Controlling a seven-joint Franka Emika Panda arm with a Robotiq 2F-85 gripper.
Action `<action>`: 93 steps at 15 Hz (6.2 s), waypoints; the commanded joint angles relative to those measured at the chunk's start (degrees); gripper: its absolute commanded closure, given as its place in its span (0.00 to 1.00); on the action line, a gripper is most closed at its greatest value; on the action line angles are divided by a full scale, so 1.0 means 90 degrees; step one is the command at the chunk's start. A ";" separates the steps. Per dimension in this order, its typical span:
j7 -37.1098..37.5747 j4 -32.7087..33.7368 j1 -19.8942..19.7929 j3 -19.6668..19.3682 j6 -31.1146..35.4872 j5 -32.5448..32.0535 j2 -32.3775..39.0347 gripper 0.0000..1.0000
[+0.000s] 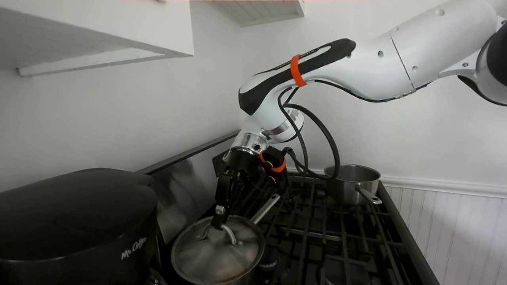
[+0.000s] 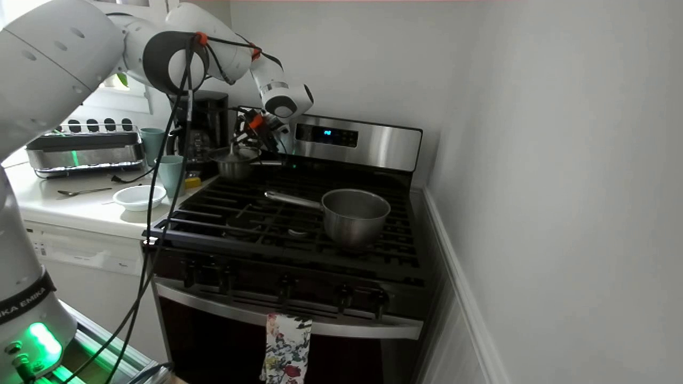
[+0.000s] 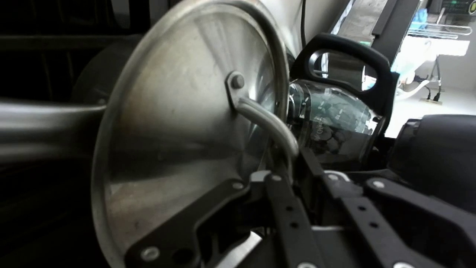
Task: Move the open pot to the back right plate of the stove then place the lid on it
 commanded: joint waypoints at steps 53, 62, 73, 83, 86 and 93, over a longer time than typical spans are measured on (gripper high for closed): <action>-0.1593 -0.4051 -0.1313 -0.3006 0.0015 0.3015 -0.3020 0.96; -0.1424 -0.4379 -0.1755 -0.3466 0.0054 0.3779 -0.3055 0.96; -0.1531 -0.4700 -0.1817 -0.3776 0.0123 0.3997 -0.2896 0.85; -0.1212 -0.4648 -0.2067 -0.4068 0.0376 0.4140 -0.2781 0.96; -0.0892 -0.4532 -0.2152 -0.4076 0.0532 0.4199 -0.2605 0.96; -0.0341 -0.4064 -0.2209 -0.3958 0.0753 0.4550 -0.2257 0.96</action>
